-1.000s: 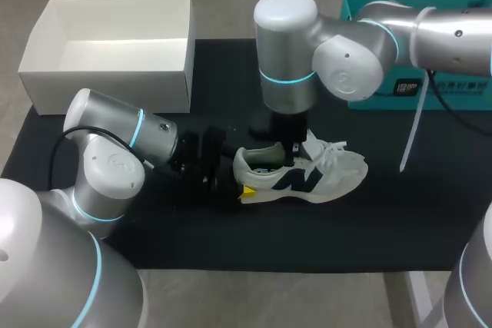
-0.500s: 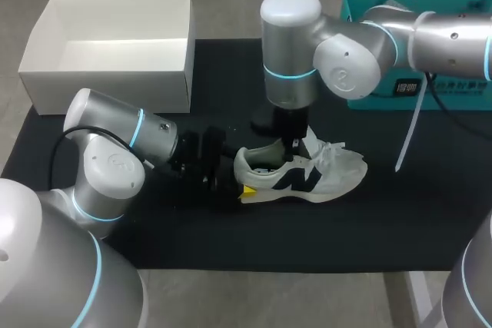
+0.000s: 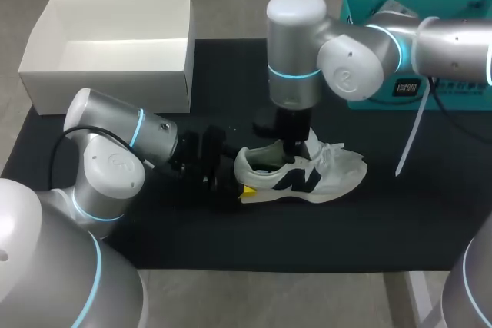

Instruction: Take the shoe out of the shoebox, open the shoe tongue, remove and reinsert the insole, then place the shoe into the shoebox

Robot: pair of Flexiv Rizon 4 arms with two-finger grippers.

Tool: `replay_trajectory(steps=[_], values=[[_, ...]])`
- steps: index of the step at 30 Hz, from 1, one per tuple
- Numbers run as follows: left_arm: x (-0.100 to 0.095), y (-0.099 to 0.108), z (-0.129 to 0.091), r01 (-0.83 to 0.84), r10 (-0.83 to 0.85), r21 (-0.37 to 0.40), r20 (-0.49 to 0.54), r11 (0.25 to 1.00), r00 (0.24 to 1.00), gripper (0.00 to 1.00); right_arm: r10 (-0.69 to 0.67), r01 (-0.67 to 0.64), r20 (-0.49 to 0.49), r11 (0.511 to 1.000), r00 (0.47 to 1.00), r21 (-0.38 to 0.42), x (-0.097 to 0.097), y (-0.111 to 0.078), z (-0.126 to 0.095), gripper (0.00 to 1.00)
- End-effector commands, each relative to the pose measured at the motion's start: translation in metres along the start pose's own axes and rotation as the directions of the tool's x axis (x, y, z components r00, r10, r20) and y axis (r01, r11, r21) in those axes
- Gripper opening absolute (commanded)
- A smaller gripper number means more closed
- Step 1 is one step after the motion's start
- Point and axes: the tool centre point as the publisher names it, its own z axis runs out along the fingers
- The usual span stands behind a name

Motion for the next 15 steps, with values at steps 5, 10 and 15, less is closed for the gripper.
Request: replay_trajectory(steps=[5,10,15], values=[[0.0,0.0,0.001,0.0,0.0,-0.005,0.0,1.0,1.0,0.0,-0.022,0.022,-0.08,1.0,0.997,0.001,0.005,0.003,0.036,0.4],[0.0,0.0,0.001,0.0,0.0,-0.005,0.0,1.0,1.0,0.0,-0.024,0.026,-0.13,1.0,0.991,0.013,0.012,0.005,0.051,0.45],[0.0,0.0,0.001,0.0,0.0,-0.005,0.0,1.0,1.0,0.0,-0.012,0.017,-0.155,0.999,0.988,0.031,0.02,0.007,0.06,0.43]])
